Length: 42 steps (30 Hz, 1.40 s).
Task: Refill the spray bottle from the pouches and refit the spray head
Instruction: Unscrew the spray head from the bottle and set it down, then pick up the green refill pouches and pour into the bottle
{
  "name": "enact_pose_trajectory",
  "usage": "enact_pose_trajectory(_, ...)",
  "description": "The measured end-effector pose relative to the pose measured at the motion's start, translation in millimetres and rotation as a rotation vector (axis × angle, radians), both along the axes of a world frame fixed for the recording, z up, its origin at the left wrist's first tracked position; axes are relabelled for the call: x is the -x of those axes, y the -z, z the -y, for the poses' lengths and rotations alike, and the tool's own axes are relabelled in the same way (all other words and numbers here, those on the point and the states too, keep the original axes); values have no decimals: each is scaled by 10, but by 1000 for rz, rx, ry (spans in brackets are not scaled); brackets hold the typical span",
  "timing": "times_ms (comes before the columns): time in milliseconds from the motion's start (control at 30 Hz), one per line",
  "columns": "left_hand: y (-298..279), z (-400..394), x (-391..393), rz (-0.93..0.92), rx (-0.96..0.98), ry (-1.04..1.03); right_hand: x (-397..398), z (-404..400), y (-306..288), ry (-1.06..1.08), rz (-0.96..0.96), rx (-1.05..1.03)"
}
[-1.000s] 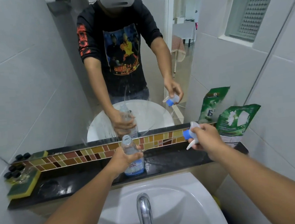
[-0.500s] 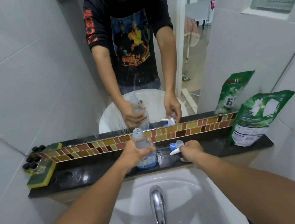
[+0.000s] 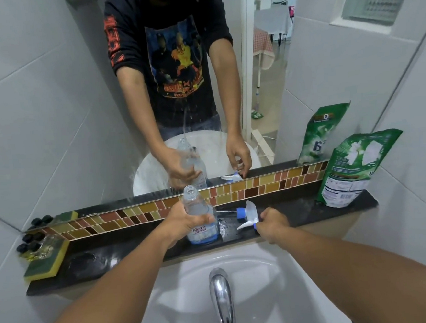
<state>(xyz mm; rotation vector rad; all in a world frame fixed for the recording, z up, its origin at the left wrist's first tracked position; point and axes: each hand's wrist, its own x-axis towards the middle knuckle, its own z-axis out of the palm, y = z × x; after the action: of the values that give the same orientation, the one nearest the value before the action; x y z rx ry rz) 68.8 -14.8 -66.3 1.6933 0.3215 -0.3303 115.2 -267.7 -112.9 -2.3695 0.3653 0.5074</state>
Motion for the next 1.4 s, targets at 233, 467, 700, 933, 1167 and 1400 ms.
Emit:
enact_pose_trajectory(233, 9, -154, -23, -58, -129, 136, 104, 176, -127, -132, 20, 116)
enact_pose_trajectory(467, 96, -457, 317, -111, -546, 121, 238, 447, -336, -229, 10, 230)
enact_pose_trajectory(700, 302, -592, 718, -180, -844, 170, 405, 610, -424, -274, 22, 300)
enact_pose_trajectory(933, 153, -124, 581, -286, -882, 557, 531, 1052, -522, -250, 41, 284)
enact_pose_trajectory(1167, -16, 831, 174, -292, -907, 760, 548, 1828, -607, -187, 3, 335)
enact_pose_trajectory(1400, 5, 1767, -264, -133, -941, 763, 382, 2399, -543, -85, -25, 275)
